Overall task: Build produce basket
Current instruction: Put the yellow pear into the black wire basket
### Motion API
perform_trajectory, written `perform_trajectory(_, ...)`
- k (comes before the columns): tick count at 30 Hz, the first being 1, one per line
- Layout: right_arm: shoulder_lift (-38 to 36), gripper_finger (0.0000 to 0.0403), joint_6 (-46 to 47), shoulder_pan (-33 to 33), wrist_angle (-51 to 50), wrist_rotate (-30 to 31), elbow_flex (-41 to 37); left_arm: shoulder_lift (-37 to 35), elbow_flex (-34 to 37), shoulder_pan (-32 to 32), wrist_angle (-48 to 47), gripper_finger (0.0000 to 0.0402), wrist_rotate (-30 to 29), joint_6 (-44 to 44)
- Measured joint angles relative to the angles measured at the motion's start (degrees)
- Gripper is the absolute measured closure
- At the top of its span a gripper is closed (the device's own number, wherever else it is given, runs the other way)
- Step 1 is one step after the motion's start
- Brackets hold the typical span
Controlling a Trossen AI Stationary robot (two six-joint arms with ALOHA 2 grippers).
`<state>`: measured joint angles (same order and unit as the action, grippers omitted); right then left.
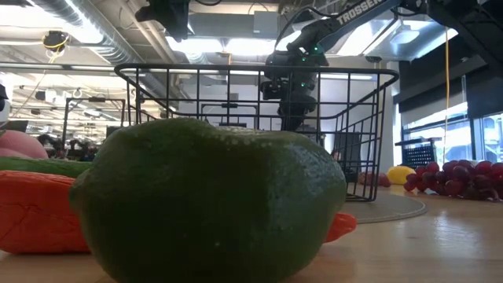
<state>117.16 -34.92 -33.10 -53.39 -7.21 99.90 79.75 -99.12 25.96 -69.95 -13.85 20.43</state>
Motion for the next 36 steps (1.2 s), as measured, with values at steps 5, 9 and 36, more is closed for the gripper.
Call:
perform_trajectory(5, 0.00, 0.0377, 0.07, 0.02, 0.00, -0.30, 0.00, 0.00, 0.01, -0.01, 0.00, 0.0315, 0.00, 0.42)
perform_trajectory(9, 0.00, 0.0396, 0.09, 0.00, 0.00, -0.37, 0.01, 0.00, 0.01, -0.01, 0.00, 0.0315, 0.01, 0.45)
perform_trajectory(36, 0.07, 0.0403, 2.90, 0.85, -9.12, 3.66, 10.05, 0.00, 0.01, -0.01, -1.25, 0.0315, 0.01, 1.54)
